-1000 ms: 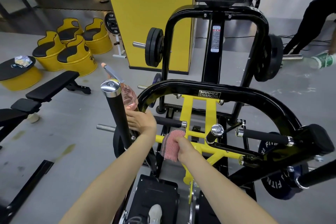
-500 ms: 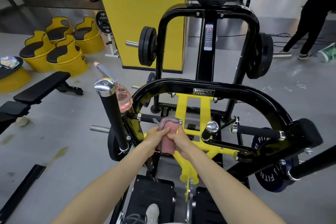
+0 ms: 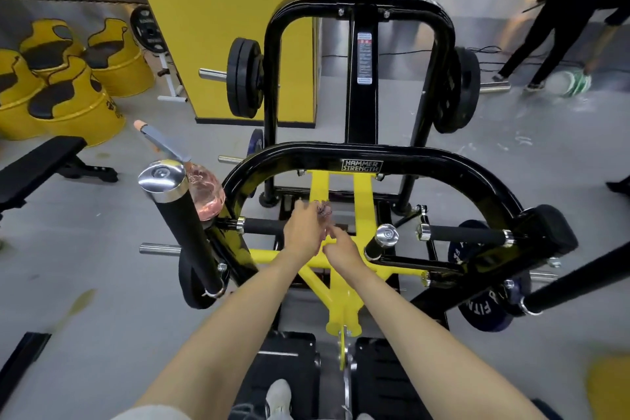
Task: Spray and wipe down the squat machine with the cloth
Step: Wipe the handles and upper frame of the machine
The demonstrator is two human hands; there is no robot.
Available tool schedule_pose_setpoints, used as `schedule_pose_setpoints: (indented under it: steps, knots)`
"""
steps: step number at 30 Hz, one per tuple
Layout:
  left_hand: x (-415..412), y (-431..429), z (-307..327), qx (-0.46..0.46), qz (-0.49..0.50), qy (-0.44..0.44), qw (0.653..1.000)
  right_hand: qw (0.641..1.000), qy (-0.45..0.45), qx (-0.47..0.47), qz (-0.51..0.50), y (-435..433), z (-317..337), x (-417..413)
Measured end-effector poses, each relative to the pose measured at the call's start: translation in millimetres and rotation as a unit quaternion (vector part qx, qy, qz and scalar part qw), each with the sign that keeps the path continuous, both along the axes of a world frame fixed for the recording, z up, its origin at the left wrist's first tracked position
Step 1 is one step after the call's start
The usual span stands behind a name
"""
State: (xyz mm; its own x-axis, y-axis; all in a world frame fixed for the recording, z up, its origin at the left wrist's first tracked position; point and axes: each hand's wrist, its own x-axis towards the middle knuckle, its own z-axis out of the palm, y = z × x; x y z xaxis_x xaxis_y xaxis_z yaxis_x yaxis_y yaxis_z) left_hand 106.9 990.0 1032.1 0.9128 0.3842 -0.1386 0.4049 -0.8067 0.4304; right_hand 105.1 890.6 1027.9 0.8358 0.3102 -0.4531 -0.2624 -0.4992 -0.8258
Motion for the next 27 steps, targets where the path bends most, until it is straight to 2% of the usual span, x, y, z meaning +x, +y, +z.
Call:
schedule_pose_setpoints:
  steps: [2, 7, 13, 16, 19, 23, 27]
  knots:
    - [-2.7, 10.1, -7.2, 0.045, -0.025, 0.000, 0.999, 0.999, -0.025, -0.022, 0.015, 3.4, -5.0, 0.5]
    - [-8.7, 29.5, -9.6, 0.075, -0.040, 0.006, 0.996, 0.985, -0.098, -0.115, 0.078, 7.7, -7.7, 3.9]
    - [-24.1, 60.5, -11.9, 0.103, -0.002, -0.020, 0.995, 0.912, -0.219, -0.298, 0.176, 12.9, 4.8, 9.9]
    - [-34.2, 70.8, -11.2, 0.135, 0.035, -0.040, 0.989, 0.893, -0.242, -0.317, 0.206, 13.1, 10.5, 16.2]
    - [-40.4, 69.7, -8.2, 0.174, 0.048, -0.031, 0.983, 0.896, -0.240, -0.315, 0.200, 15.7, 18.1, 25.2]
    - [-39.4, 71.5, 3.0, 0.139, 0.100, -0.038, 0.985, 0.885, -0.254, -0.326, 0.216, 20.1, 21.3, 30.4]
    - [-38.0, 75.3, 12.8, 0.194, 0.040, -0.058, 0.978, 0.881, -0.248, -0.327, 0.237, 28.6, 21.3, 36.1]
